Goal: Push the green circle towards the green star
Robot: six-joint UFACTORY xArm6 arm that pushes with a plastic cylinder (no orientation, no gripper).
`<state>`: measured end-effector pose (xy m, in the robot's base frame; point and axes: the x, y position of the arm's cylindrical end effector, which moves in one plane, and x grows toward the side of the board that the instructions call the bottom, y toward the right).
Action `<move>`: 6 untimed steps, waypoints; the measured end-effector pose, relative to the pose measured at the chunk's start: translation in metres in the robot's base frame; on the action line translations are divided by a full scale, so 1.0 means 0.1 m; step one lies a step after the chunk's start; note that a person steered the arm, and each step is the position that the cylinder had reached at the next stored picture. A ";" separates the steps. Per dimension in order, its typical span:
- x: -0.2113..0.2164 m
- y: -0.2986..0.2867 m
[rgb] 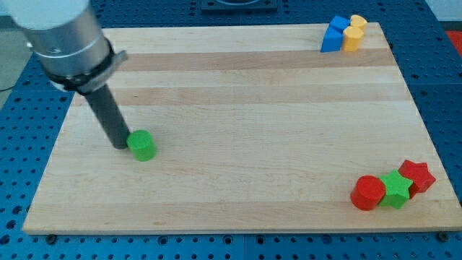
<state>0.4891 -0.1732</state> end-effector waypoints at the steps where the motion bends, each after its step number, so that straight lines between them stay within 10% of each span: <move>1: 0.17 0.48; 6: 0.75 1.87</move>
<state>0.5637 0.0136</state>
